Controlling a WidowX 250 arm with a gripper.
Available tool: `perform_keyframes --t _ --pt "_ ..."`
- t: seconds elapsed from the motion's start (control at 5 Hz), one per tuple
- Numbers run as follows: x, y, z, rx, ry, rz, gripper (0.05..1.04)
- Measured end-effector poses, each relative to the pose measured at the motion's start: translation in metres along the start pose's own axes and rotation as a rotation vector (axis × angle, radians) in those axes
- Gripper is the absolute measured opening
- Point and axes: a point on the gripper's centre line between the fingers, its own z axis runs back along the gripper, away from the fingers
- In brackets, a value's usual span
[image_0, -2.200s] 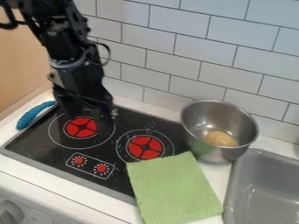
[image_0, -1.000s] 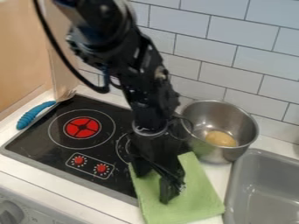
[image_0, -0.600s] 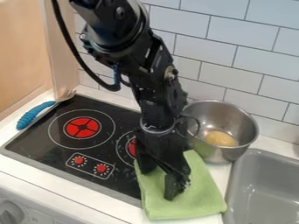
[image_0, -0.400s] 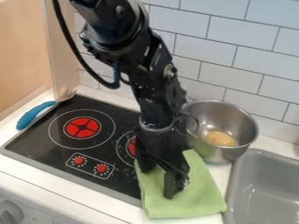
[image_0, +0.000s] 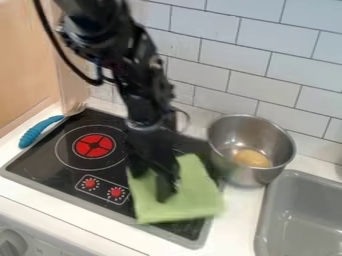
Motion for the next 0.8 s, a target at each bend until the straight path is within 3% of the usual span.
perform_keyframes --t 0.4,0.8 --pt "-0.007 0.025 0.005 0.008 0.010 0.058 0.999" --pt "0.004 0.073 0.013 0.023 -0.013 0.147 0.999"
